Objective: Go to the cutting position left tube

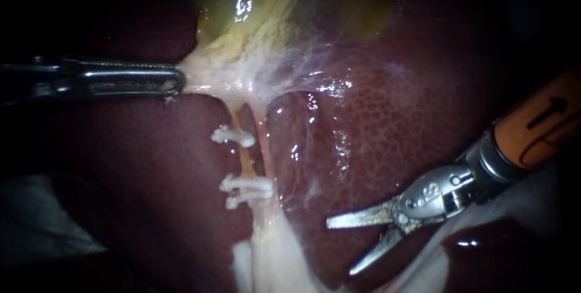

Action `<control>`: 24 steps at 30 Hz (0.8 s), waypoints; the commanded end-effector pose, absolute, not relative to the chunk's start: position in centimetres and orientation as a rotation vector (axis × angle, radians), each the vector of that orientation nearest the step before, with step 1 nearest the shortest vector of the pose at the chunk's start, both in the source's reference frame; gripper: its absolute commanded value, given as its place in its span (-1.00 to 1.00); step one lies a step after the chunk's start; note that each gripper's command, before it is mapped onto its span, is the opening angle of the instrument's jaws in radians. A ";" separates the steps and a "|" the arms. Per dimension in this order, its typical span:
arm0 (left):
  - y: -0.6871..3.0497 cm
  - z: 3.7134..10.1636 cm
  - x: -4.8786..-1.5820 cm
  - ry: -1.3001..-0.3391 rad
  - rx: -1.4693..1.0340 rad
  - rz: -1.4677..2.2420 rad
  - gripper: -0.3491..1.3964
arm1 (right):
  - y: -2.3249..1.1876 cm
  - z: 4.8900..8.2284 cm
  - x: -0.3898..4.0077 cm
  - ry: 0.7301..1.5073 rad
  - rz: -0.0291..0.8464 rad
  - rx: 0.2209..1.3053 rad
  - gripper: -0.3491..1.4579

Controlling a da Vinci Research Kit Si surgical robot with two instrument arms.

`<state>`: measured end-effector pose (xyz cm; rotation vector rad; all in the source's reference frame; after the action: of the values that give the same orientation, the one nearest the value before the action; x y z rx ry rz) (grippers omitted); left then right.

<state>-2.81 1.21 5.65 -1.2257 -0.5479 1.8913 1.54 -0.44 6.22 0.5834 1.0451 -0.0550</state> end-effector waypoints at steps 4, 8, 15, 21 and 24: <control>1.18 5.64 -2.86 -0.543 -1.227 1.890 -1.00 | -0.34 6.33 1.83 1.003 0.037 0.648 0.97; 1.15 5.60 -2.87 -0.535 -1.227 1.894 -1.00 | -0.24 6.45 2.05 0.974 0.115 0.682 0.97; 1.12 5.53 -2.91 -0.538 -1.231 1.898 -1.00 | -0.10 6.65 2.37 0.953 0.168 0.691 0.97; 1.08 5.47 -2.95 -0.542 -1.236 1.903 -1.00 | -0.03 6.85 2.46 0.946 0.191 0.698 0.97; 1.06 5.46 -2.97 -0.541 -1.236 1.903 -1.00 | -0.02 6.95 2.46 0.943 0.194 0.700 0.97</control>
<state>-2.97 1.06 5.45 -1.2362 -0.5425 1.9025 2.46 -0.02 6.97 0.7004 0.9428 0.1958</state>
